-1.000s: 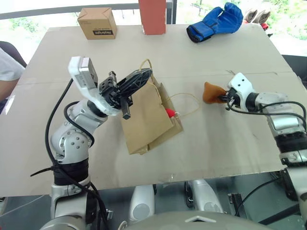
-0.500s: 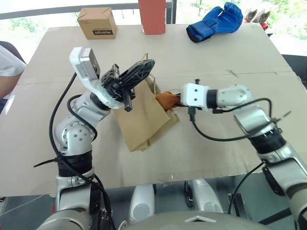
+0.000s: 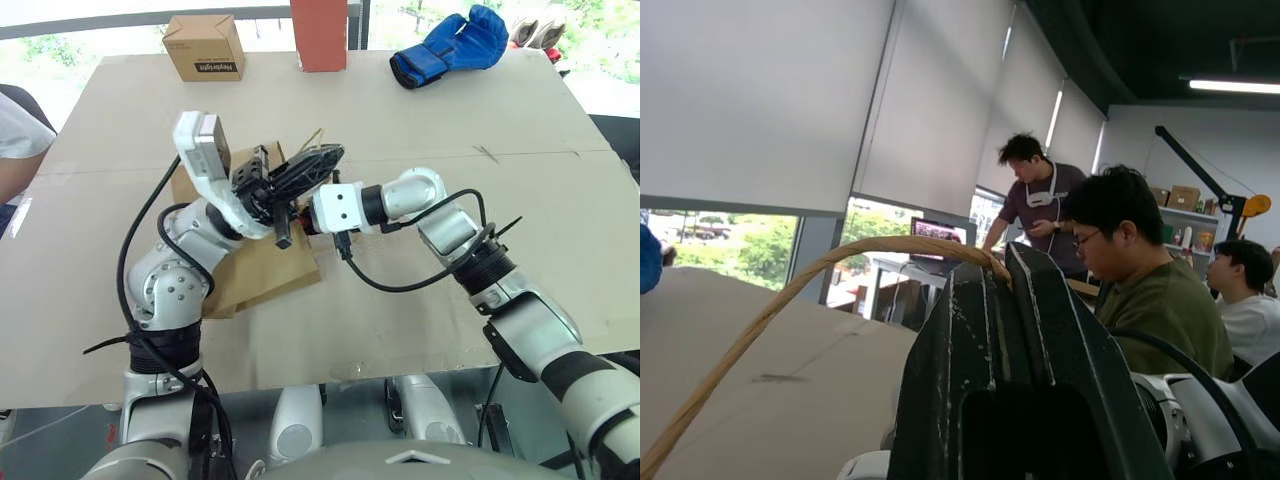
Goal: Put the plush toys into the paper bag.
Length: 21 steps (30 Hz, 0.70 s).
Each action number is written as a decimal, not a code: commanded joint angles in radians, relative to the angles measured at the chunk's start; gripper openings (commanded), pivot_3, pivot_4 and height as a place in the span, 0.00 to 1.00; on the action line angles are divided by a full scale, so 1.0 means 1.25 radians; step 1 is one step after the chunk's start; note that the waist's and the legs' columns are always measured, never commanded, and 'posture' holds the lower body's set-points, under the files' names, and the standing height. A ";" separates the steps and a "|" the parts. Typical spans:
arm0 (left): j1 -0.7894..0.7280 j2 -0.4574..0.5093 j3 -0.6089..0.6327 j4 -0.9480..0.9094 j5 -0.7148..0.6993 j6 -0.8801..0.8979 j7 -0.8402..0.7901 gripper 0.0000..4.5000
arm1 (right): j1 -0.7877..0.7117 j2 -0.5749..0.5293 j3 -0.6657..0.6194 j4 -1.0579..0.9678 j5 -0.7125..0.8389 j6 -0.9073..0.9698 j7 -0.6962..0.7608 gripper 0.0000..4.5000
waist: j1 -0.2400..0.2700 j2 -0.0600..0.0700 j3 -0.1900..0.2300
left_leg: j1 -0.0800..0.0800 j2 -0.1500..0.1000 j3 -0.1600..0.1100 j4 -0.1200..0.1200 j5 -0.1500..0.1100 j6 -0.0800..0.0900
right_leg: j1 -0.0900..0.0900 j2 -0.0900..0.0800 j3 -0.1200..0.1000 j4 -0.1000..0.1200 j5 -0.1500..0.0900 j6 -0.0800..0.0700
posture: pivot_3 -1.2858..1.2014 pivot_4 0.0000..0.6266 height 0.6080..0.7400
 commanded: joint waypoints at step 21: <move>-0.053 -0.011 -0.018 0.051 0.007 0.022 -0.078 0.00 | 0.266 -0.153 -0.091 -0.482 0.062 0.489 -0.192 0.01 | -0.002 0.000 0.000 | 0.000 0.001 0.000 0.000 0.000 0.000 | 0.000 0.002 0.001 0.000 0.000 0.000 | 0.52 0.24 1.00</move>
